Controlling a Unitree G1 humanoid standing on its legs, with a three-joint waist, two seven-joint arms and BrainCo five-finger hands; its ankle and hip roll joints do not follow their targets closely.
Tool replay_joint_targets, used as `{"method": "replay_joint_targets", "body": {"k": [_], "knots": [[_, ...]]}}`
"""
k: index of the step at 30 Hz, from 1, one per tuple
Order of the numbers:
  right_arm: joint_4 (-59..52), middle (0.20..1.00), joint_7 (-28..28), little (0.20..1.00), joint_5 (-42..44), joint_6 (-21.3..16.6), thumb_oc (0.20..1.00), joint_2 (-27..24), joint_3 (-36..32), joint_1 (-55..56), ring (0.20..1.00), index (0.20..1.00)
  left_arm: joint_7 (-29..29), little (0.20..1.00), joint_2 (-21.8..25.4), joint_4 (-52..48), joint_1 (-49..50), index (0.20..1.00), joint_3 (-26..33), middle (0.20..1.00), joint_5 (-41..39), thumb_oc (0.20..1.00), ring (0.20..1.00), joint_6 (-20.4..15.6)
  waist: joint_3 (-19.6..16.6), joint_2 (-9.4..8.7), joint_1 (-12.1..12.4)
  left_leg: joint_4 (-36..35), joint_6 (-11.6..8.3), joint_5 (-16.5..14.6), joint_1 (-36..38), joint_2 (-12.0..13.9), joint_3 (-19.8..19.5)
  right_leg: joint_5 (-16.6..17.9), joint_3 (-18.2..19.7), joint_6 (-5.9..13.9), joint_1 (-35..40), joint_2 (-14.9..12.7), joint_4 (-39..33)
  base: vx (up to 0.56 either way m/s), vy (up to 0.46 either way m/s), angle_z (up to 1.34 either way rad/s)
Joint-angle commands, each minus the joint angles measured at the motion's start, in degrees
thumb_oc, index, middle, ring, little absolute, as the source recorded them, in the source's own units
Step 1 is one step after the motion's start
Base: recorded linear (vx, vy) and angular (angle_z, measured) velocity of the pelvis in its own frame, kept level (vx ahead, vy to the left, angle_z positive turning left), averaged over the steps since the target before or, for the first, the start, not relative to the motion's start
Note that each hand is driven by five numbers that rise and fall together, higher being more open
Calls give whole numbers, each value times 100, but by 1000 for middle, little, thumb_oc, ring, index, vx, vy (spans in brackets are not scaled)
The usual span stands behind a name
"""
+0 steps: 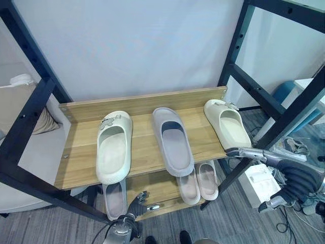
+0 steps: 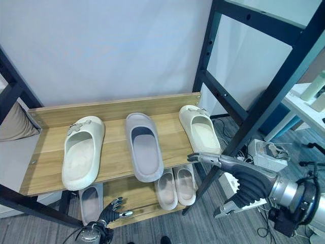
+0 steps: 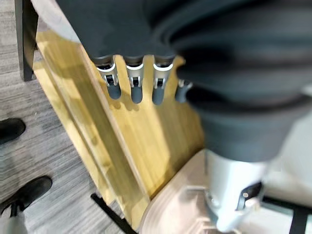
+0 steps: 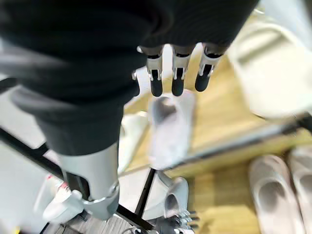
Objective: Arrange the slippers neatly on the shoe rack.
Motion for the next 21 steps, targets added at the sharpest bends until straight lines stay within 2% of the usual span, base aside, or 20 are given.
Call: {"method": "replay_joint_targets", "body": {"k": [1, 3, 5, 7, 8, 9, 11, 13, 15, 21], "knots": [[95, 1000, -685, 1000, 240, -502, 1000, 340, -48, -791, 1000, 1000, 70, 1000, -18, 158, -372, 1000, 73, 1000, -219, 1000, 1000, -400, -81, -190, 79, -3, -212, -313, 166, 175, 93, -131, 147, 543, 24, -375, 81, -7, 34, -8], [151, 1000, -819, 1000, 166, -521, 1000, 511, 136, -1216, 1000, 1000, 82, 1000, -36, 130, -365, 1000, 77, 1000, -282, 1000, 1000, -404, -93, -181, 92, -3, -198, -322, 170, 175, 81, -135, 141, 545, 24, -378, 86, 4, 28, -14], [474, 1000, -1122, 1000, -81, -547, 1000, 1006, 783, -2194, 1000, 1000, 73, 1000, -49, -39, -306, 1000, -4, 1000, -444, 1000, 1000, -385, -110, -135, 219, -3, -158, -348, 187, 161, 32, -162, 90, 539, 49, -397, 96, 22, 33, -11], [511, 1000, -1135, 1000, -112, -544, 1000, 1011, 933, -2342, 1000, 1000, 71, 1000, -9, -48, -297, 1000, 44, 1000, -448, 1000, 1000, -380, -102, -175, 173, -3, -158, -350, 195, 158, 30, -166, 89, 539, 59, -400, 96, 6, 8, -3], [608, 1000, -1318, 1000, -569, -543, 1000, 1244, 1202, -2778, 1000, 1000, 49, 1000, -3, -92, -274, 1000, 71, 1000, -482, 1000, 1000, -380, -89, -167, 241, -3, -134, -364, 211, 140, -30, -189, 46, 531, 92, -423, 94, 15, 11, 4], [613, 1000, -1319, 1000, -571, -544, 1000, 1244, 1216, -2792, 1000, 1000, 48, 1000, -1, -93, -273, 1000, 77, 1000, -482, 1000, 1000, -379, -87, -170, 234, -3, -134, -363, 212, 139, -33, -189, 44, 531, 94, -424, 94, 42, 19, 8], [909, 1000, -1765, 1000, -1423, -502, 1000, 1706, 1570, -3272, 1000, 1000, 45, 1000, 2, -101, -224, 1000, 107, 1000, -465, 1000, 1000, -337, -69, -135, 339, -3, -100, -384, 234, 116, -128, -257, -34, 519, 160, -458, 127, 41, 16, 14], [1014, 1000, -1901, 1000, -1726, -476, 1000, 1826, 1653, -3420, 1000, 1000, 33, 1000, 8, -115, -206, 1000, 116, 1000, -460, 1000, 1000, -322, -56, -114, 388, -3, -89, -390, 242, 108, -167, -277, -60, 516, 180, -472, 136, 28, 14, 20], [1478, 1000, -2272, 1000, -2351, -323, 1000, 2461, 2297, -3948, 1000, 1000, 26, 1000, 68, -128, -145, 1000, 156, 1000, -400, 1000, 1000, -252, 9, -90, 556, -3, -49, -411, 279, 66, -275, -327, -143, 509, 266, -518, 130, 50, 16, 7], [2153, 1000, -2548, 1000, -2725, -138, 1000, 3116, 3030, -4534, 1000, 1000, 31, 1000, 128, -111, -76, 1000, 203, 1000, -339, 1000, 1000, -207, 80, -86, 761, -3, -14, -412, 300, 26, -411, -372, -251, 491, 372, -570, 85, 28, 3, 17]]}}
